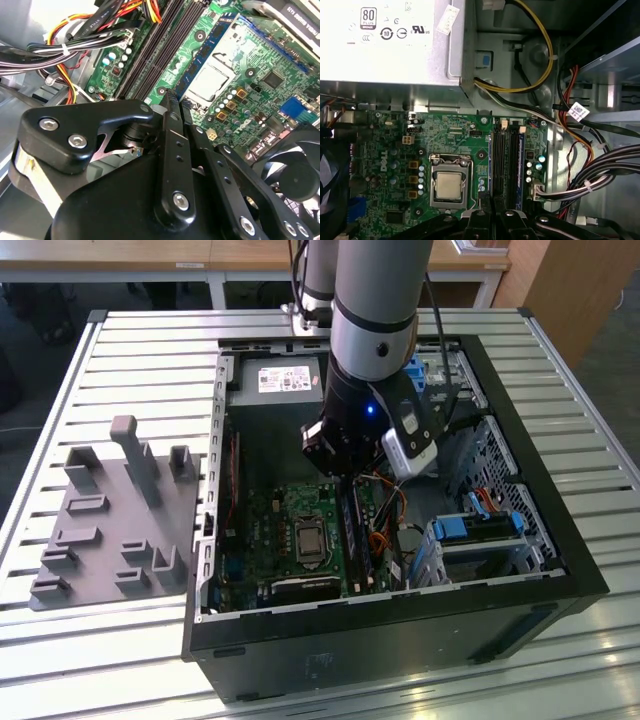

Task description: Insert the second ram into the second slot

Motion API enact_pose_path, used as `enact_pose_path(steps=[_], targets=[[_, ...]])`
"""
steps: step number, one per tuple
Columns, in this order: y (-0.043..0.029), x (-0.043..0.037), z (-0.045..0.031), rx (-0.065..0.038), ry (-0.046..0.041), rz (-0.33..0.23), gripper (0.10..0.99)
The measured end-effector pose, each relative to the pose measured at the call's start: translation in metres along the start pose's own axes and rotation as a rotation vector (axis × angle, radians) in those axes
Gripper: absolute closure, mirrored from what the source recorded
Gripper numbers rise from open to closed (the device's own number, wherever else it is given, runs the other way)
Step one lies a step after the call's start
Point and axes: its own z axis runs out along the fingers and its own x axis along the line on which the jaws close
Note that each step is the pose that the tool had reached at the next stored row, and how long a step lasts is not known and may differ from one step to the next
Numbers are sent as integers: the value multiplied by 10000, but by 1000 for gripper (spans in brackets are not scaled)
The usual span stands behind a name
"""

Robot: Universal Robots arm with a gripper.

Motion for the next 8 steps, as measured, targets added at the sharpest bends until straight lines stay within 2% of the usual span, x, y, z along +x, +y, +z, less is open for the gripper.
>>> enact_pose_path(steps=[8], targets=[[-1, -1, 46, 1, 1, 0, 949]])
